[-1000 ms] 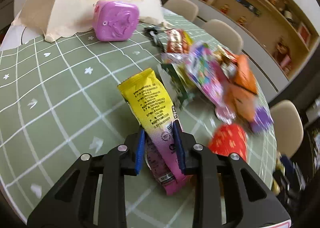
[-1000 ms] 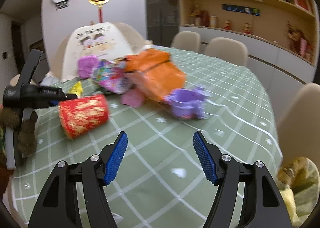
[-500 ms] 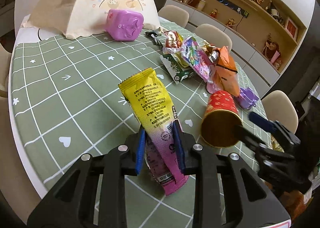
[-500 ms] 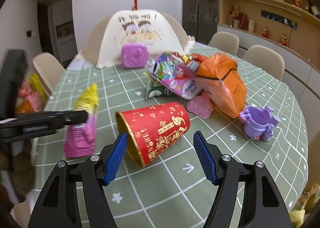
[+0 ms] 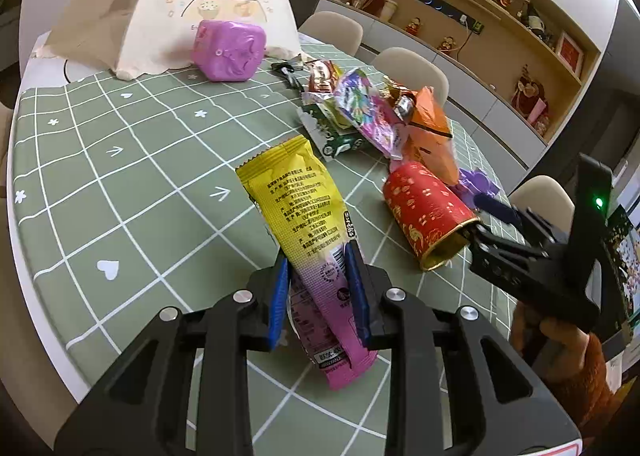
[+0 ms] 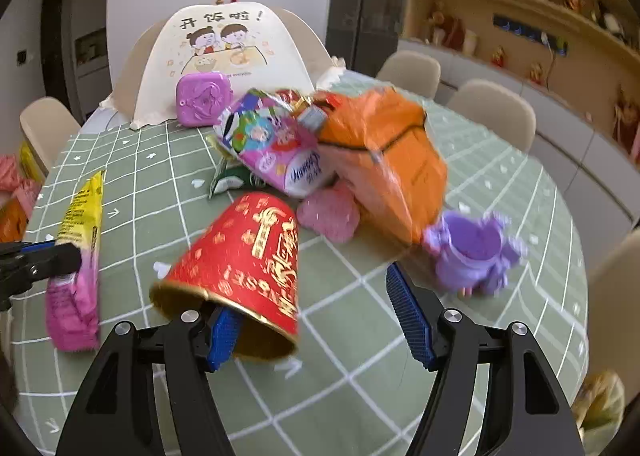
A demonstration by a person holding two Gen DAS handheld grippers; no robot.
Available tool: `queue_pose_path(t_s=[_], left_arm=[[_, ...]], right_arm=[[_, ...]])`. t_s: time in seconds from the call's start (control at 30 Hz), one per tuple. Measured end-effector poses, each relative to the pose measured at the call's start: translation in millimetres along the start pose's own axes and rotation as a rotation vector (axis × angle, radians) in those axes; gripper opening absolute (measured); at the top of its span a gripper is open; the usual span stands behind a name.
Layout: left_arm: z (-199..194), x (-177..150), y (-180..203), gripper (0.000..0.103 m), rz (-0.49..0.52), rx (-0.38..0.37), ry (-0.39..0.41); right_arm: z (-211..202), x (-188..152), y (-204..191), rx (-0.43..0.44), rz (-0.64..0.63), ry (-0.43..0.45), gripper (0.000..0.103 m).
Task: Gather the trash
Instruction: 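Grasp the yellow-pink snack wrapper with the left tool while the right tool grasps the red paper cup, then carry wrapper and cup to the yellow trash bag and release both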
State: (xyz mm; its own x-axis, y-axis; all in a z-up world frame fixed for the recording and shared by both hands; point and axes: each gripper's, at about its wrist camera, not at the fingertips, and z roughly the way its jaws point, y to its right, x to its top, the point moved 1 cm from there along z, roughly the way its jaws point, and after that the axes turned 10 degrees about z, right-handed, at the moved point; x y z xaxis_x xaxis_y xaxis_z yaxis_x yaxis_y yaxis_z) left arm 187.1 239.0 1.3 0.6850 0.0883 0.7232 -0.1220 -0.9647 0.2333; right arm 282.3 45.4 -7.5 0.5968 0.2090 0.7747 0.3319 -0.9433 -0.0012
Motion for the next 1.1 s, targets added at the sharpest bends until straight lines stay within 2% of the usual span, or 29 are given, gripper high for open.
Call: queue_pose_path(t_s=[0.13,0.2,0.27,0.33,0.5,0.8,1.1], left_arm=[[-0.7,0.4,2.9,0.025,0.0,-0.005,0.002],[0.7,0.5,4.5,0.025,0.002,-0.004,-0.002],[2.3,0.9,6.5,0.025,0.004,-0.003,-0.007],[3.4,1.6,8.9,0.025,0.01,-0.003,-0.01],[3.9,7.5,24.2,0.025,0.04,-0.007,-0.001],[4.3,19.8,72.9,0.025,0.124,-0.018,0.021],[24.1,29.8,152.0,0.025,0.23,-0.068,0.028]], right_arm=[[10.6,9.5,-9.6,0.006,-0.055,0.007,0.04],[17.0,11.6,-10.2,0.033,-0.051,-0.023,0.019],[12.8,11.5,-6.2,0.095,-0.024,-0.02,0.013],[6.8,11.2,-2.1,0.117,0.0,-0.01,0.009],[-14.2,8.8,19.5,0.128,0.054,0.023,0.008],[-53.3,-3.2,65.9,0.089,0.103,0.084,0.007],[-97.8,-26.1,146.4,0.027,0.195,0.151,0.007]])
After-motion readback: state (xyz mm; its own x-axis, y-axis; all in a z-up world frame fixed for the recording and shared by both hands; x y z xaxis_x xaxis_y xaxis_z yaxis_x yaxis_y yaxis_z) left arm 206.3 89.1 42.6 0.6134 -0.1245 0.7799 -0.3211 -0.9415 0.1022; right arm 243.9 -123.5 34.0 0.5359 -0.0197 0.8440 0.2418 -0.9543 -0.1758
